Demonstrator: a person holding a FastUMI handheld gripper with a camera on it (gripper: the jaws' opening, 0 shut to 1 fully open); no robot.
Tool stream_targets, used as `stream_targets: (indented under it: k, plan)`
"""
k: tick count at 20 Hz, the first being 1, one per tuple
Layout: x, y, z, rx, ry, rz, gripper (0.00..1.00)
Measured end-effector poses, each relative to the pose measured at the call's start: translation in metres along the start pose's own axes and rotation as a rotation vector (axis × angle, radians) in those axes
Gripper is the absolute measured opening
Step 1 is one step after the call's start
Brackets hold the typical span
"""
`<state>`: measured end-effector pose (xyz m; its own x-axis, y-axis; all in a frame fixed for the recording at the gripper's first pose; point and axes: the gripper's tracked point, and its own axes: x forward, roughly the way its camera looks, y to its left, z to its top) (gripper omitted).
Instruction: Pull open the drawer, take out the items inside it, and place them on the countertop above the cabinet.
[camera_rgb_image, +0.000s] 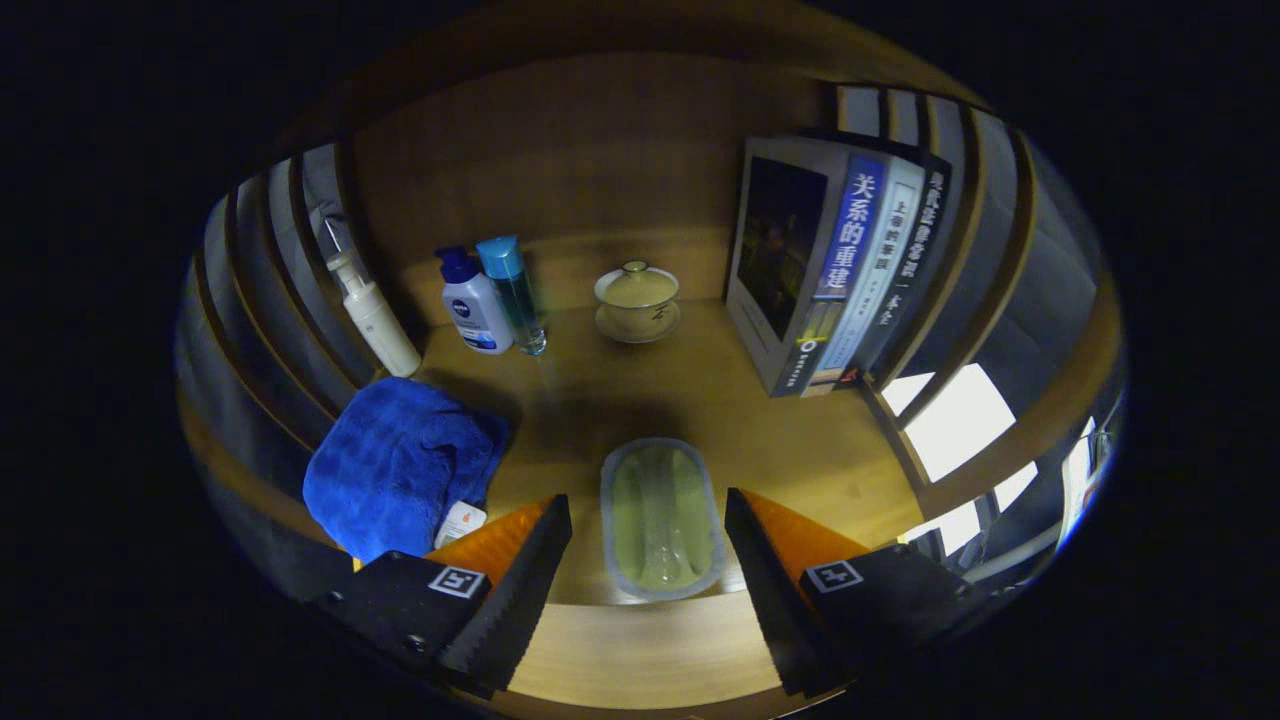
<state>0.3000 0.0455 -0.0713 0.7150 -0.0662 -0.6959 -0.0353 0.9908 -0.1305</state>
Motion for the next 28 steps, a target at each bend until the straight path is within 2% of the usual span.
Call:
stream_targets:
  k: [6, 13, 18, 28]
  plan:
    - [-0.053, -0.019, 0.007, -0.004, -0.169, -0.022, 1.00]
    - [-0.136, -0.035, 0.000, 0.050, -0.378, 0.002, 1.00]
    - [-0.181, -0.050, -0.039, 0.080, -0.465, 0.027, 1.00]
    - [-0.230, -0.084, -0.121, 0.134, -0.637, 0.015, 0.98]
